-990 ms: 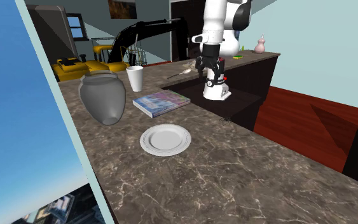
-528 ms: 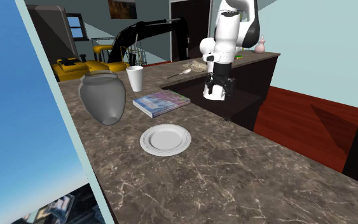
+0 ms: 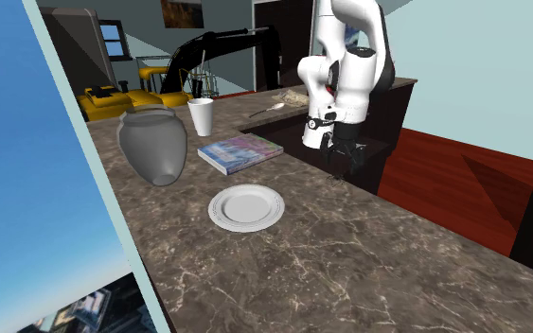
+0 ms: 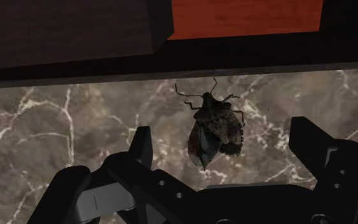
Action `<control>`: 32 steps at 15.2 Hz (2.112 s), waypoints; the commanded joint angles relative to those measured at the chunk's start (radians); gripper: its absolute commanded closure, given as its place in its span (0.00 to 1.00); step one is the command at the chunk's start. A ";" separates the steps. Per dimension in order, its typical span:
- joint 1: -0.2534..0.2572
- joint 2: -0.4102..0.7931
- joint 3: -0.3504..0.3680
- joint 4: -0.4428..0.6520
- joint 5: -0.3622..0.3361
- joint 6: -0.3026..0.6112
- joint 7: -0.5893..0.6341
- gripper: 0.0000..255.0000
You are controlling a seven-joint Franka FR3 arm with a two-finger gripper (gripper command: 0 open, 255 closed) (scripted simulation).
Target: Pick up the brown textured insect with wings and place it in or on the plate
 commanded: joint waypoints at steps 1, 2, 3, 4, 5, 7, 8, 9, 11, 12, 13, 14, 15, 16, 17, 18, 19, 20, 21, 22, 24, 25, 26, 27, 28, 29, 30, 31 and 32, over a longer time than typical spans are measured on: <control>-0.005 0.049 0.002 0.005 -0.057 0.035 0.048 0.00; -0.006 0.068 -0.002 0.005 -0.083 0.050 0.066 0.00; -0.006 0.087 -0.007 0.005 -0.110 0.065 0.085 0.00; -0.004 0.106 -0.014 0.005 -0.138 0.079 0.105 0.00; -0.002 0.125 -0.021 0.006 -0.167 0.093 0.126 0.00; 0.002 0.136 -0.029 0.006 -0.183 0.101 0.138 0.00; 0.002 0.136 -0.029 0.006 -0.183 0.101 0.138 0.00; 0.002 0.136 -0.029 0.006 -0.183 0.101 0.138 0.00; 0.002 0.136 -0.029 0.006 -0.183 0.101 0.138 0.00; 0.002 0.136 -0.029 0.006 -0.183 0.101 0.138 0.00; 0.002 0.136 -0.029 0.006 -0.183 0.101 0.138 0.00; 0.002 0.136 -0.029 0.006 -0.183 0.101 0.138 1.00; 0.002 0.136 -0.029 0.006 -0.183 0.101 0.138 1.00; 0.002 0.136 -0.029 0.006 -0.183 0.101 0.138 1.00; 0.002 0.136 -0.029 0.006 -0.182 0.101 0.138 1.00; 0.003 0.136 -0.029 0.007 -0.182 0.100 0.138 1.00; 0.003 0.134 -0.028 0.006 -0.181 0.100 0.137 1.00; 0.003 0.135 -0.028 0.005 -0.181 0.101 0.137 1.00; 0.003 0.137 -0.029 0.007 -0.183 0.101 0.140 1.00; 0.004 0.136 -0.028 0.006 -0.184 0.101 0.141 1.00; -0.003 0.117 -0.019 0.005 -0.154 0.087 0.117 1.00; -0.007 0.097 -0.009 0.004 -0.125 0.073 0.096 1.00; -0.009 0.078 -0.002 0.004 -0.098 0.059 0.076 1.00; -0.010 0.059 0.004 0.004 -0.071 0.044 0.057 1.00; -0.010 0.040 0.008 0.004 -0.045 0.028 0.039 1.00; -0.008 0.021 0.011 0.005 -0.022 0.013 0.022 1.00; -0.006 0.002 0.012 0.006 0.001 -0.003 0.006 1.00; -0.003 -0.016 0.012 0.008 0.021 -0.020 -0.009 1.00; 0.000 -0.034 0.011 0.009 0.040 -0.036 -0.023 1.00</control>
